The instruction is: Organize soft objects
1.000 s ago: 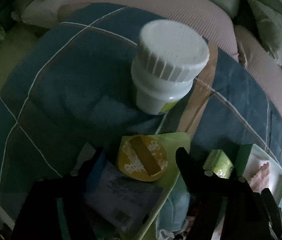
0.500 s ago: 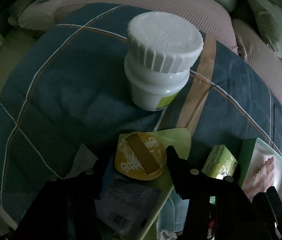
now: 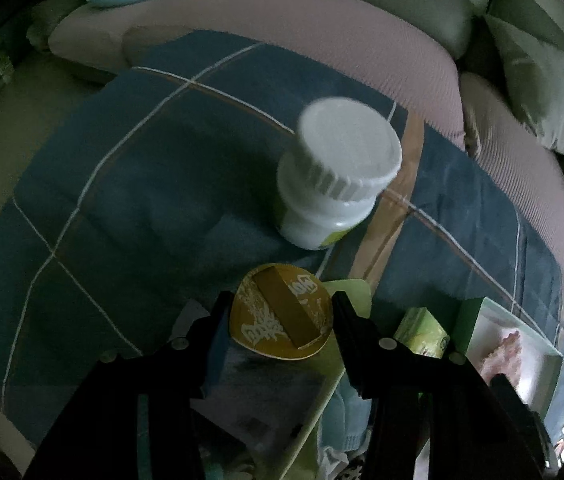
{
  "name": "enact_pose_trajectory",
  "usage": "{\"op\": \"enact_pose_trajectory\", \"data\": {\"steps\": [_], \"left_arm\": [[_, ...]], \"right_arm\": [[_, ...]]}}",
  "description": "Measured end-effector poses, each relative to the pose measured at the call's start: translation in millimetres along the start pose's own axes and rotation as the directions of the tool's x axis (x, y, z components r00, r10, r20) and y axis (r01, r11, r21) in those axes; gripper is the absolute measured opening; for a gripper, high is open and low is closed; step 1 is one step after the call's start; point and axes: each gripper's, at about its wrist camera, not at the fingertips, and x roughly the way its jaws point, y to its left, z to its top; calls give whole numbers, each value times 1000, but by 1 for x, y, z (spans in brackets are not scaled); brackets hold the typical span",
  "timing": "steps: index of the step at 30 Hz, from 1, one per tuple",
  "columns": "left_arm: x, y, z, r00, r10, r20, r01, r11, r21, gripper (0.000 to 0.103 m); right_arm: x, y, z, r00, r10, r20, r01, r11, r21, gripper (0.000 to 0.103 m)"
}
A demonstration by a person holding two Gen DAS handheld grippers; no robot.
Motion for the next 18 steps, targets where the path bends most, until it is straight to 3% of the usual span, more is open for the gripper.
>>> {"op": "enact_pose_trajectory", "data": {"steps": [8, 13, 18], "left_arm": [[-18, 21, -1, 999, -9, 51, 11, 999, -41, 51], [-25, 29, 3, 998, -15, 66, 19, 998, -66, 51], [-28, 34, 5, 997, -24, 77, 31, 996, -80, 51]], "right_arm": [[17, 17, -2, 997, 72, -39, -73, 997, -22, 68], [20, 29, -4, 998, 46, -44, -49, 996, -72, 66], [22, 35, -6, 995, 80, -62, -85, 993, -78, 61]]}}
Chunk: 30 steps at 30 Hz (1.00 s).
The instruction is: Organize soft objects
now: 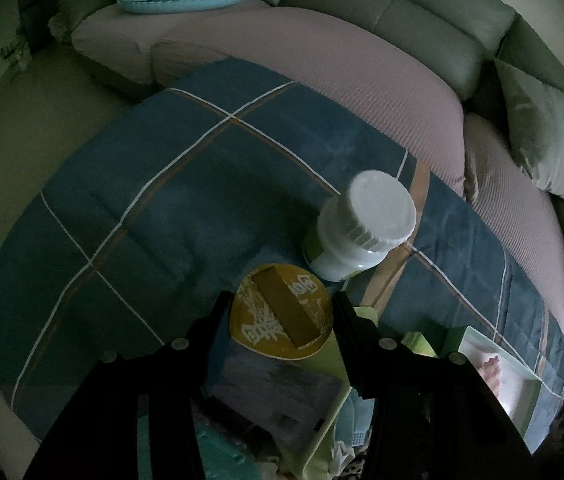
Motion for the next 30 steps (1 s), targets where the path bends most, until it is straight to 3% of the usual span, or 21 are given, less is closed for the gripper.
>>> {"op": "enact_pose_trajectory", "data": {"steps": [5, 18, 30], "left_arm": [[1, 1, 1, 1000, -9, -3, 9, 1000, -6, 51], [-1, 0, 1, 1000, -19, 0, 19, 1000, -6, 51], [-2, 0, 1, 1000, -24, 3, 24, 1000, -6, 51]], "right_arm": [[11, -2, -3, 999, -20, -29, 21, 1000, 16, 53], [15, -2, -2, 1000, 6, -28, -5, 999, 44, 52], [19, 4, 0, 989, -136, -51, 137, 990, 19, 54]]}}
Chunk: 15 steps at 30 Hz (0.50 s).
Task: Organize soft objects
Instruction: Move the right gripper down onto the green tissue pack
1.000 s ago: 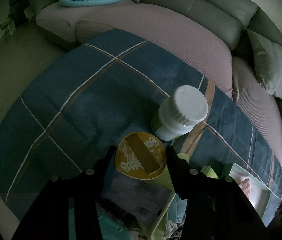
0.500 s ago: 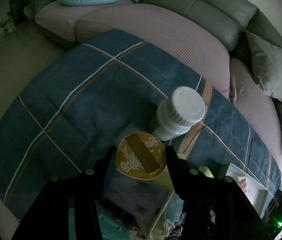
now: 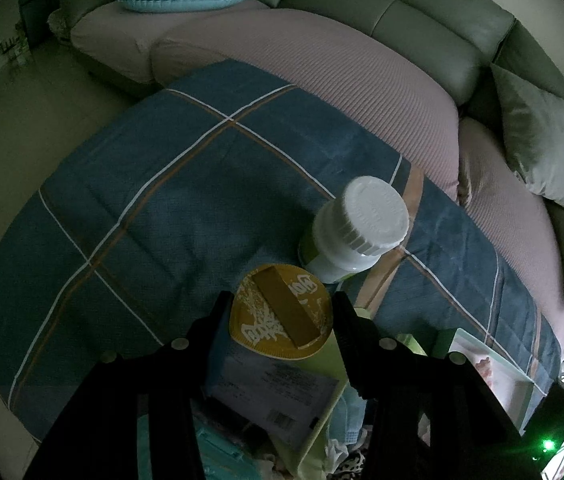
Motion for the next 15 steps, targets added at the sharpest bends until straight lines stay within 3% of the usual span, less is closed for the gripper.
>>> {"op": "enact_pose_trajectory", "data": {"steps": [8, 15], "left_arm": [[-4, 1, 2, 1000, -10, 7, 10, 1000, -5, 51], [-1, 3, 3, 1000, -23, -3, 23, 1000, -17, 51]], "right_arm": [[1, -4, 1, 995, 91, -44, -88, 994, 58, 59], [5, -3, 0, 996, 79, -30, -76, 994, 79, 59]]}}
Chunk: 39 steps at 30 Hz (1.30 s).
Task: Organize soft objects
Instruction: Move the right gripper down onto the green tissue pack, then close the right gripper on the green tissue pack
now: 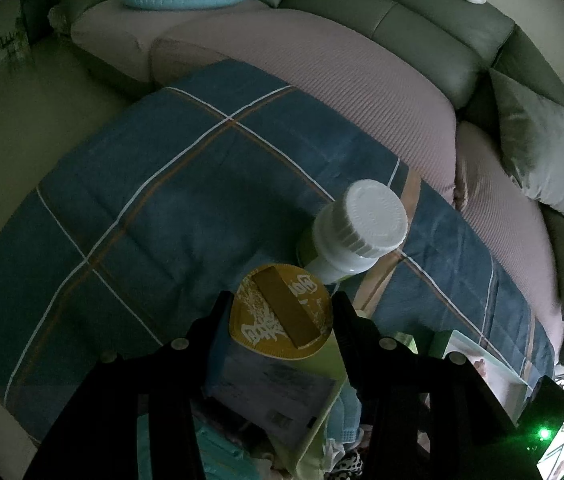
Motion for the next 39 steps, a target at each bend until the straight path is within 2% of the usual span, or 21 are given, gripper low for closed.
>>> {"op": "enact_pose_trajectory", "data": {"steps": [11, 17, 27, 30, 39], "left_arm": [[3, 0, 0, 1000, -14, -6, 14, 1000, 1, 51], [3, 1, 0, 1000, -16, -7, 16, 1000, 1, 51], [2, -1, 1, 1000, -14, -12, 14, 1000, 5, 51], [3, -2, 1, 1000, -14, -15, 14, 1000, 9, 51], [3, -4, -1, 1000, -10, -18, 10, 1000, 16, 51]], "right_arm": [[7, 5, 1, 999, -48, 16, 47, 999, 10, 58], [8, 1, 1, 999, -47, 25, 47, 999, 27, 55], [6, -10, 0, 1000, -6, 29, 4, 998, 67, 55], [6, -11, 0, 1000, -6, 30, 4, 997, 81, 49], [2, -18, -1, 998, 27, 53, -33, 992, 120, 42]]}}
